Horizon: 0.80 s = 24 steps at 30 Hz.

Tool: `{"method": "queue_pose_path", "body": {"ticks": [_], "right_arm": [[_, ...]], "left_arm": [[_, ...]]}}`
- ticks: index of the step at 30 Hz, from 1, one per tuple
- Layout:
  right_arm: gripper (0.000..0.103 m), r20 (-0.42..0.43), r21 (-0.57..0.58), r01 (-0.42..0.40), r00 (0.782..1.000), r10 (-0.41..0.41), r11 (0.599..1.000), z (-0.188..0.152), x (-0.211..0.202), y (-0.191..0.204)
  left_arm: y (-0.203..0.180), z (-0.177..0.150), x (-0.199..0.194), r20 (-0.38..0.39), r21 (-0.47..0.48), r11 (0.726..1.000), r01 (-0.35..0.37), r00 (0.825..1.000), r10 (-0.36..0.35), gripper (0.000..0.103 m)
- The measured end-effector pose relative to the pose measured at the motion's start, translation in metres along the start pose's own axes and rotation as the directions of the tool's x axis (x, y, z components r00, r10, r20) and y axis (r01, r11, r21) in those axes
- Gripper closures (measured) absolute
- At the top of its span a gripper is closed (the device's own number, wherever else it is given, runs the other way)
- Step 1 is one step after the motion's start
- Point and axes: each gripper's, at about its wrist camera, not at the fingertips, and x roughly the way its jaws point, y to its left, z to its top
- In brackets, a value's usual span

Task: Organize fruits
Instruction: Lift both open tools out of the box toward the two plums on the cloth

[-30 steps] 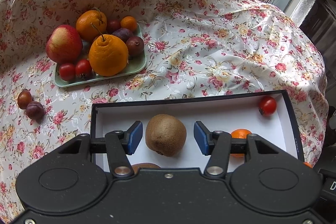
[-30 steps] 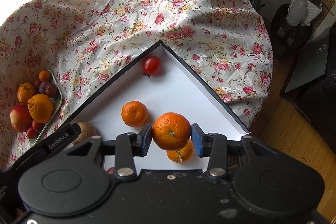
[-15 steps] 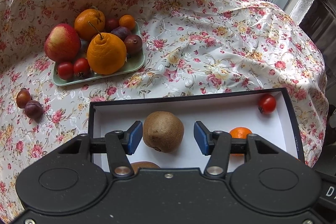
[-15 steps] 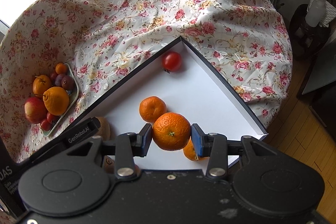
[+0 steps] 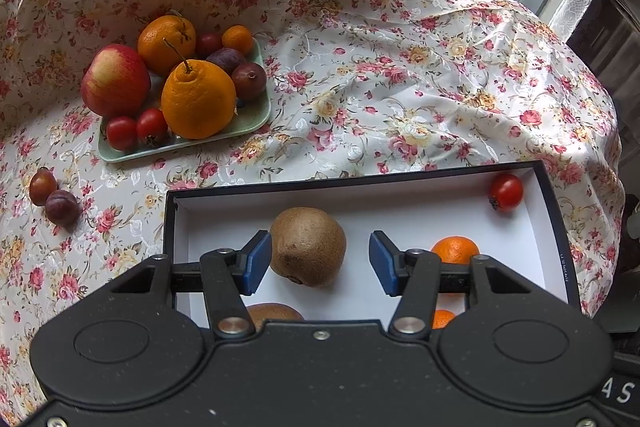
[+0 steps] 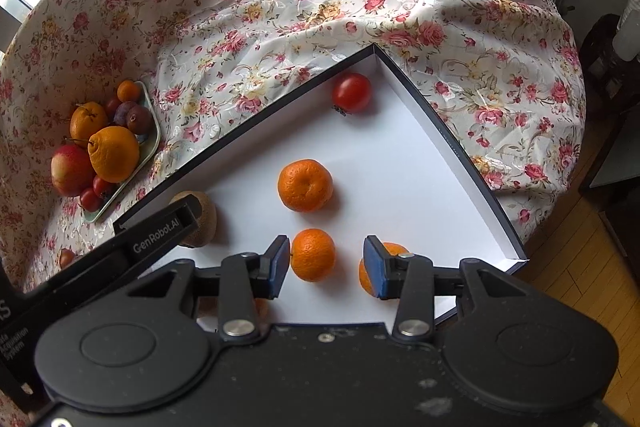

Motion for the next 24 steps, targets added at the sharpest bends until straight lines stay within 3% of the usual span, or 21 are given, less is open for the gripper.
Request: {"method": "queue_pose_path", "body": {"ticks": [4,17,24], "right_arm": [[0.06,-0.002,0.008,-0.005,1.0,0.005,1.0,0.0,0.0,0.0],[0.06,0.006,-0.118,0.122,0.992,-0.122,0.985,0.001,-0.001,0.024],[0.06,0.071,-0.113,0.086,0.994,-0.078,0.99,0.0,-0.014,0.041]], "left_arm": [[0.001,0.0,-0.001,0.003,-0.002,1.0,-0.005,1.0,0.005,0.044],[0.016,0.0,-0.01,0.016,-0.018,1.0,-0.013,1.0,0.013,0.044],[0.036,0.003,-0.019,0.027,-0.043,0.999,-0.027,0.999,0.028,0.044]]}}
